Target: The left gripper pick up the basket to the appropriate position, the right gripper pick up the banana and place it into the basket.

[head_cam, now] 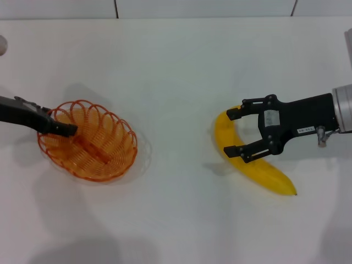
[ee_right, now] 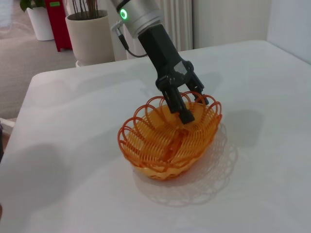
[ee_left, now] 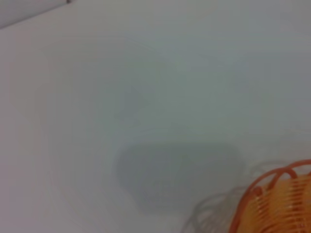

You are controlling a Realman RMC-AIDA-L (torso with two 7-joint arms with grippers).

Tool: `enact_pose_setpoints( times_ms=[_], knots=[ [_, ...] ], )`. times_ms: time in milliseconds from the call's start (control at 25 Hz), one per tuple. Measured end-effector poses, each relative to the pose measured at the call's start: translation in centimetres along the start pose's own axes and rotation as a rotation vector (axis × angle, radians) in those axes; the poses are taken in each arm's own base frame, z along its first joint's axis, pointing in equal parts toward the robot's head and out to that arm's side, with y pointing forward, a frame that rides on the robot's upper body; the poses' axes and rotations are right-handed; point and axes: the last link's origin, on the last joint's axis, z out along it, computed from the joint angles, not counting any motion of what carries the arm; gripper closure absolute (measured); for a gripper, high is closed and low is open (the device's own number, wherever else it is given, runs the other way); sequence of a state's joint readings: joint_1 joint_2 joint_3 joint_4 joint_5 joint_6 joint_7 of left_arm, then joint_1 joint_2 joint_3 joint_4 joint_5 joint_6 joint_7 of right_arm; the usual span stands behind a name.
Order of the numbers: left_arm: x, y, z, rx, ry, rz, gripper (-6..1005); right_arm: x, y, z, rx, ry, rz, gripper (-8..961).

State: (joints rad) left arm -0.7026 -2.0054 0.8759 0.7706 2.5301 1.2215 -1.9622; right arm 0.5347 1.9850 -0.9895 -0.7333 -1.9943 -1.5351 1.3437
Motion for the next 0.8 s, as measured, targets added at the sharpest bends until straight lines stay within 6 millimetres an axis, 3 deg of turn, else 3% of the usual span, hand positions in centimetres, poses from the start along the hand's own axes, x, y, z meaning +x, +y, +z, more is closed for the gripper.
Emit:
enact_pose_setpoints(
  times_ms=[520,800],
  knots=[
    [0.16,-0.22,0.08,0.021,0.010,0.020,286,0.15,0.03,0.00,0.002,0.001,0.005,48],
    [0.32,-0.20,0.31,0.035,0.023,0.045,524,0.16,0.03,0.00,0.002,0.001,0.005,48]
  ],
)
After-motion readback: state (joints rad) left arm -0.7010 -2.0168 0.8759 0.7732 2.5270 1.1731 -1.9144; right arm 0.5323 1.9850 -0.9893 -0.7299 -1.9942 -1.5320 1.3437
